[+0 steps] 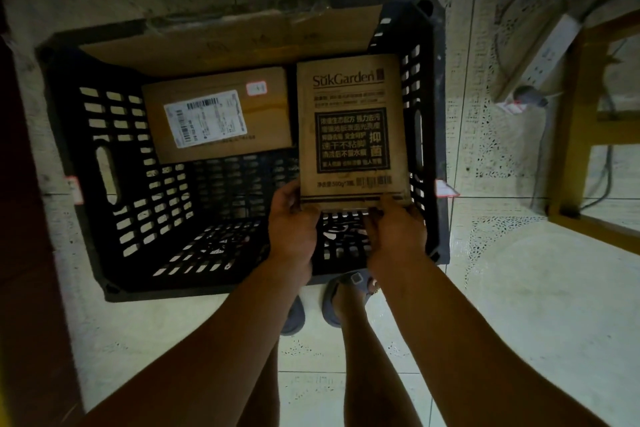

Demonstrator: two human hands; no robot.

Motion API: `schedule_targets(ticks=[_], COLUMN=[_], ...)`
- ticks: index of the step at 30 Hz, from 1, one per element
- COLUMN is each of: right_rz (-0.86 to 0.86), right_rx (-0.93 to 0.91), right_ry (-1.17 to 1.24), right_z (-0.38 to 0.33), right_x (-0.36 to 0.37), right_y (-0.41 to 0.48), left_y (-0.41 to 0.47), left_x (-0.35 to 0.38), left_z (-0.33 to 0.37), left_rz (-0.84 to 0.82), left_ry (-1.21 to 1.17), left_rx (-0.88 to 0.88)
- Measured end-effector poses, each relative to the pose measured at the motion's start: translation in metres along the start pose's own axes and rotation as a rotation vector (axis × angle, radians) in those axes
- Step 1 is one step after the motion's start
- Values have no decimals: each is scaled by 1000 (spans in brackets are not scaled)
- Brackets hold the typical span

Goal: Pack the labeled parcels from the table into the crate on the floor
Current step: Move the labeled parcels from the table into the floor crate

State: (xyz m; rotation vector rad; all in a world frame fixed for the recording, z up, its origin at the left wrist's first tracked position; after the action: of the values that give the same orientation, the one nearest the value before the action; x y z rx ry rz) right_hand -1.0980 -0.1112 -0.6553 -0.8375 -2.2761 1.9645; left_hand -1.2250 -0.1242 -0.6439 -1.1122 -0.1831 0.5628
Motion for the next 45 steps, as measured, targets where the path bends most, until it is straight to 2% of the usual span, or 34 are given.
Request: schedule_targets(ticks=[2,4,10,13,16,20,24,29,33,38,45], right_rz=[-109,-169,-241,-254,-301,-366,-351,-320,-261,-204,-104], right_rx=[98,134,160,134,87,4,-82,-193,-317,-503,-691], right_ry=[97,69,31,35,5,-17,11,73,123,125,235], right_z=[-16,-23,-26,-32,-44,-71,-101,-121,-127,-139,-157], right_x=[13,19,4,-7,-19,-41,-73,-127,-182,-260,-403], right_y=[3,8,3,-15,-47,-110,-188,-294,-378,-454,-490], left_y=[19,34,34,16,-13,-76,-151,-262,-356,-452,-570], left_x=[7,12,19,19,17,15,11,2,-4,24,106], left_z=[2,3,15,24,39,80,132,191,222,241,222], left_rz=[13,-21,-190,-196,-172,-201,-230,-378,-523,-646,-850], left_ry=[127,181,334,352,268,231,172,245,209,331,485], left_rx=[-31,-45,-126,-105,-90,-24,30,141,179,286,439])
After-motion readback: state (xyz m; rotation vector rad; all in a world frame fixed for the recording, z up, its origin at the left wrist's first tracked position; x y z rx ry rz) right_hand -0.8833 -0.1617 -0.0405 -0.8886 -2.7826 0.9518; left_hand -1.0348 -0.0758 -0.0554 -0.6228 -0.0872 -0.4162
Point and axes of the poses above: each hand's wrist, its own y-axis towards the middle knuckle, its own x-axis out of the palm, z = x × y, the point moved 2 cm from there along y, towards the middle knuckle, and after that the axes turned 4 degrees about -y, right-handed, at the moved point
